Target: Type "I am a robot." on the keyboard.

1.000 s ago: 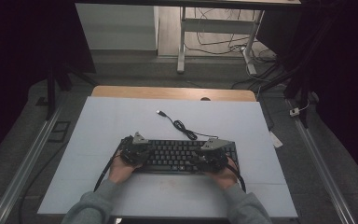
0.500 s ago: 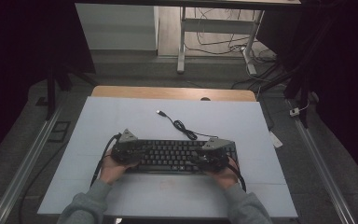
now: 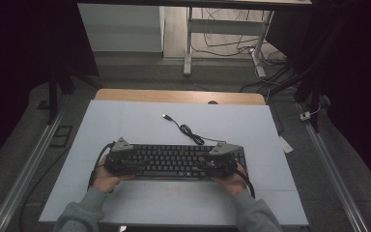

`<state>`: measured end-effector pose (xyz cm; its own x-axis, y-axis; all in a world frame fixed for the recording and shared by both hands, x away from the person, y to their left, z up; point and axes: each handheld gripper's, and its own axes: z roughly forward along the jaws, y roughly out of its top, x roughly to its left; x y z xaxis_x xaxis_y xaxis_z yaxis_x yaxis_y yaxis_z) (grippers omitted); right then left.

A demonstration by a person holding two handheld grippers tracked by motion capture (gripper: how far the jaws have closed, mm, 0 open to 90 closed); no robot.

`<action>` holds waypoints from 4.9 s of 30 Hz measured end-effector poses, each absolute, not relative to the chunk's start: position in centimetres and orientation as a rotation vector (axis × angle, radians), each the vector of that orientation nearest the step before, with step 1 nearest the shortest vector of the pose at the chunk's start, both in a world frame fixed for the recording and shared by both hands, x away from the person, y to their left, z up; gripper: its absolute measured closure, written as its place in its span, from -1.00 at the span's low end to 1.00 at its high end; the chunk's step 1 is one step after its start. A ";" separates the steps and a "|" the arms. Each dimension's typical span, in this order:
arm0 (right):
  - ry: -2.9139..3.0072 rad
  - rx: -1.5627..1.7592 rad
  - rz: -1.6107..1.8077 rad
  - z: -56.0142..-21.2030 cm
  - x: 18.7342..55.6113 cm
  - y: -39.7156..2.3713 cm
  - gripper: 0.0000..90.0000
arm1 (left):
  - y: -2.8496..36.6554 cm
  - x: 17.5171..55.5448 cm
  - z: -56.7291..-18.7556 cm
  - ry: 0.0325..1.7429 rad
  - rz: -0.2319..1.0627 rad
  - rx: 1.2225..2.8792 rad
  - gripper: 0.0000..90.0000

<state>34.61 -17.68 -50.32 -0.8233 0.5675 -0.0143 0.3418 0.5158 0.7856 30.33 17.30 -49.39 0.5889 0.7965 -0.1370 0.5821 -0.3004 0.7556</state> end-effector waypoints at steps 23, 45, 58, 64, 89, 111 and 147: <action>2.506 0.746 1.247 -49.9 34.4 -16.7 0.25 | 17.4 30.5 -49.7 1.113 0.335 2.022 -0.30; 2.609 0.654 1.222 -50.5 34.4 -12.4 0.99 | 17.2 30.6 -49.8 1.105 0.331 2.034 -0.30; 2.639 0.658 1.176 -51.1 34.5 -11.8 0.99 | 17.1 30.6 -49.8 1.104 0.331 2.038 -0.30; 2.647 0.661 1.163 -51.2 34.5 -11.6 0.99 | 17.1 30.6 -49.9 1.101 0.331 2.041 -0.31; 2.547 0.681 1.232 -50.1 34.5 -13.2 0.71 | 17.2 30.6 -49.9 1.103 0.335 2.039 -0.31; 2.472 0.757 1.214 -50.2 34.9 -17.6 0.09 | 17.3 30.6 -50.0 1.108 0.336 2.042 -0.33; 2.308 0.862 1.202 -49.9 30.1 -28.7 0.03 | 21.8 24.5 -51.2 1.159 0.389 1.979 -0.47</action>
<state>30.09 -28.68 -49.85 -0.7313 0.6792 -0.0633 0.3376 0.4410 0.8316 24.55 21.76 -51.18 0.5347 0.8361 -0.1230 0.5929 -0.2674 0.7596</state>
